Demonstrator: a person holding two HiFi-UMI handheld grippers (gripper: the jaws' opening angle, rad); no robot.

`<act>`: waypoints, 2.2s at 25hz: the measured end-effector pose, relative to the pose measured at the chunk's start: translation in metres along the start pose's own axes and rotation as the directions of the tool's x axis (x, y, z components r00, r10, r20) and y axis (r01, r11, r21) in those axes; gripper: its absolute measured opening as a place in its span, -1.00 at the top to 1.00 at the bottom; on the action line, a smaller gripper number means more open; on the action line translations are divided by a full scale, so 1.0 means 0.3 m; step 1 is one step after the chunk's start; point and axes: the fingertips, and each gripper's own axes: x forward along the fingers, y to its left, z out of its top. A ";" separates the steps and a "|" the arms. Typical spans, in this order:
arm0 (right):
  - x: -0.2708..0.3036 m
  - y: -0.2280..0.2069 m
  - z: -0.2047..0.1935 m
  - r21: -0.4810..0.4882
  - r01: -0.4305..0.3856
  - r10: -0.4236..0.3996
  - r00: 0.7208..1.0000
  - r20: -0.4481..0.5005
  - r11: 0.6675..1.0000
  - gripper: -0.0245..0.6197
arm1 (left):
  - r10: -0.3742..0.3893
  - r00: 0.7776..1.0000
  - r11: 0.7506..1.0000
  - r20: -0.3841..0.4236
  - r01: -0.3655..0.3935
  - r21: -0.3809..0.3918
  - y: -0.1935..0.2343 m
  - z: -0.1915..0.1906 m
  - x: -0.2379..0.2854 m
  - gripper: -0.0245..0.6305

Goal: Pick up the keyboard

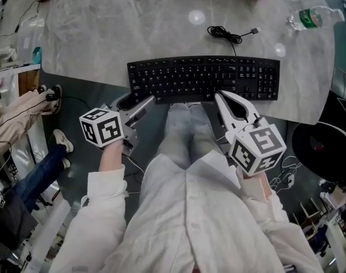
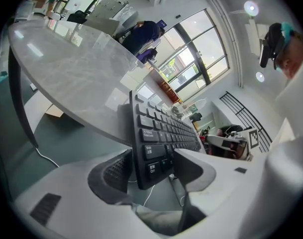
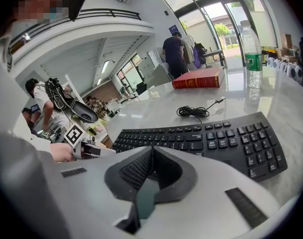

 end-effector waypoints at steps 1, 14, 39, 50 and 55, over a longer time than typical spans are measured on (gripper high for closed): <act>-0.004 -0.006 -0.001 0.003 0.005 -0.005 1.000 0.000 1.000 0.83 | -0.008 1.000 1.000 0.006 0.008 -0.009 -0.001 0.003 0.001 0.12; -0.069 -0.119 -0.004 0.018 0.104 -0.104 0.994 0.020 0.994 0.82 | -0.054 0.999 0.996 0.011 0.054 -0.070 -0.019 0.010 0.012 0.23; -0.220 -0.466 -0.001 0.052 0.299 -0.300 0.954 0.004 0.953 0.81 | -0.021 1.000 0.996 -0.020 0.020 -0.087 -0.022 0.009 0.008 0.24; -0.233 -0.549 -0.015 0.073 0.329 -0.327 0.944 -0.033 0.942 0.32 | -0.021 0.999 0.995 -0.037 0.017 -0.101 -0.020 0.005 0.009 0.24; -0.232 -0.612 -0.012 0.072 0.349 -0.346 0.937 -0.053 0.934 0.14 | -0.023 0.999 0.994 -0.043 0.018 -0.106 -0.017 0.006 0.014 0.24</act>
